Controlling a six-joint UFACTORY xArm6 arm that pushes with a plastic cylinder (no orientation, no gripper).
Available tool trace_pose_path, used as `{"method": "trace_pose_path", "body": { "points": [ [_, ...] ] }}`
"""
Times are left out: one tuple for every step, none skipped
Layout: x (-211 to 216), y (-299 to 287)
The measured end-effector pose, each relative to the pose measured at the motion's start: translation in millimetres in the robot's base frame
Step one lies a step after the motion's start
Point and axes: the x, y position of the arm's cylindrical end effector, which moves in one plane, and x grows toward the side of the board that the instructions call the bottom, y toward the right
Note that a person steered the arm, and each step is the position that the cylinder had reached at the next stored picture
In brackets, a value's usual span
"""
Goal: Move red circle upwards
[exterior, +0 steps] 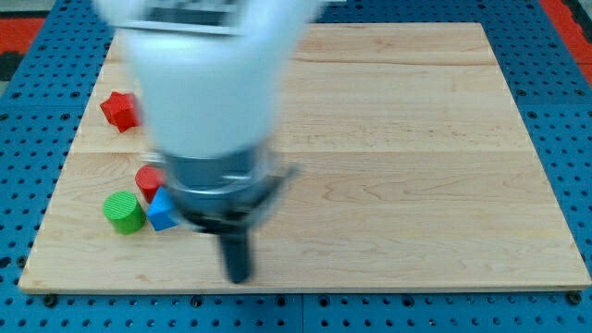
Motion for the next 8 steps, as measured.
{"method": "trace_pose_path", "body": {
  "points": [
    [-26, -82],
    [-53, -67],
    [-72, -67],
    [-95, -67],
    [-134, -72],
    [-156, -81],
    [-156, -60],
    [-147, -49]
  ]
}}
